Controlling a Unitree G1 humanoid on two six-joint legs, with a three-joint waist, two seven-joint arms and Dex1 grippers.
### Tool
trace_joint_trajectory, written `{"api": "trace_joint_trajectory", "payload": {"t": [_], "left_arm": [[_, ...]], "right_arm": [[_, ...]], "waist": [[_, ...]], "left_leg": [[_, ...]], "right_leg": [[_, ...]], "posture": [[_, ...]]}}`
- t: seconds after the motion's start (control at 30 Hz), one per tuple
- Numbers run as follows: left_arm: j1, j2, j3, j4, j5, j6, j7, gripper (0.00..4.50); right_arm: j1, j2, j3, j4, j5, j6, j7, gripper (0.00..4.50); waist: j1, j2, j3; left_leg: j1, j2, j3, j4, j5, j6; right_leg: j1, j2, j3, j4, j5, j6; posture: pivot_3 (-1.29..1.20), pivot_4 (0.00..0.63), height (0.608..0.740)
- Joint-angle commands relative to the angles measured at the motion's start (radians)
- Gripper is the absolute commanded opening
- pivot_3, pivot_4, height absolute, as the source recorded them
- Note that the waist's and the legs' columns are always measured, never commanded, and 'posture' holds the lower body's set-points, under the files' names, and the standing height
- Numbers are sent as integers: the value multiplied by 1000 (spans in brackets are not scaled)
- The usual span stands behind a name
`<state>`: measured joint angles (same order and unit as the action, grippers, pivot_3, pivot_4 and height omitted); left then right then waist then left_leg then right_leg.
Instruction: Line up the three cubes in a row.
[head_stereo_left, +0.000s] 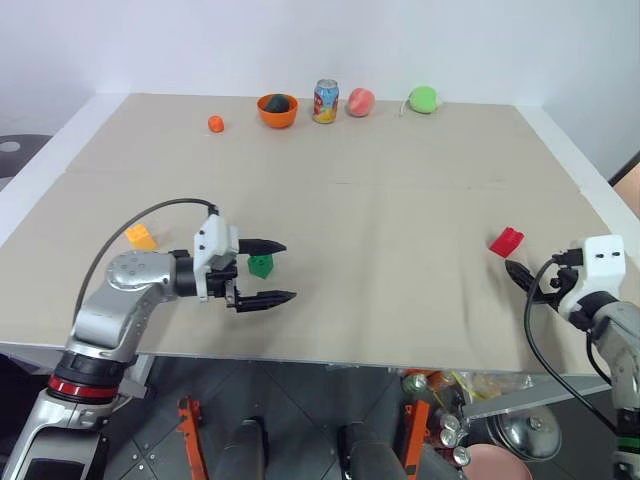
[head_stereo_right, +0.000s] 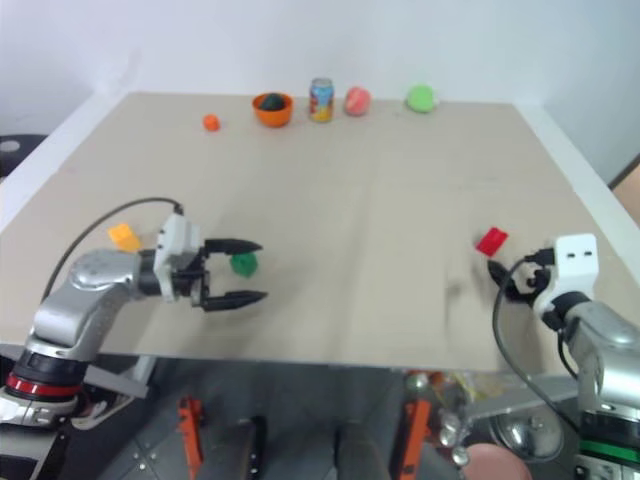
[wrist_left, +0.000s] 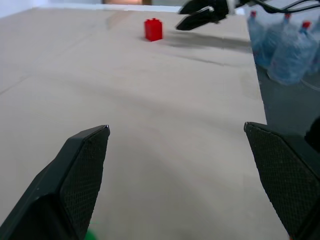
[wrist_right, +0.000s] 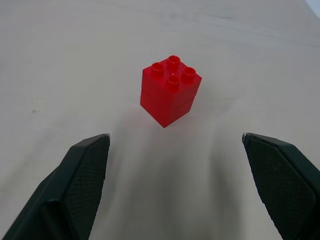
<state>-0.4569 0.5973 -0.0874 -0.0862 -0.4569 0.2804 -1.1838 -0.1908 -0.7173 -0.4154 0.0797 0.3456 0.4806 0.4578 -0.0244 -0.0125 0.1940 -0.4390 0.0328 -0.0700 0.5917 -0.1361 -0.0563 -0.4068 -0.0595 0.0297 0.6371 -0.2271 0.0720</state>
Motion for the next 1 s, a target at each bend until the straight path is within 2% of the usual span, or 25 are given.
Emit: {"api": "trace_joint_trajectory", "payload": {"t": [0.03,0.4,1.0], "left_arm": [[4,-3,-15,12,28,-46,-17,4455],[28,-29,-7,-12,17,-50,2,4455],[46,-57,-6,-25,18,-61,25,4455]], "right_arm": [[-13,22,38,-59,-26,-4,-26,4396],[-128,113,46,34,-96,79,-235,4396],[-305,180,83,225,-141,42,-302,4396]], "waist": [[0,0,0],[0,0,0],[-3,0,0]], "left_leg": [[0,0,0,0,0,0],[0,0,0,2,1,1],[1,0,0,3,2,3]], "right_leg": [[0,0,0,0,0,0],[0,0,1,2,1,1],[-1,0,2,7,1,1]], "posture": [[0,150,740],[0,150,740],[0,150,740]]}}
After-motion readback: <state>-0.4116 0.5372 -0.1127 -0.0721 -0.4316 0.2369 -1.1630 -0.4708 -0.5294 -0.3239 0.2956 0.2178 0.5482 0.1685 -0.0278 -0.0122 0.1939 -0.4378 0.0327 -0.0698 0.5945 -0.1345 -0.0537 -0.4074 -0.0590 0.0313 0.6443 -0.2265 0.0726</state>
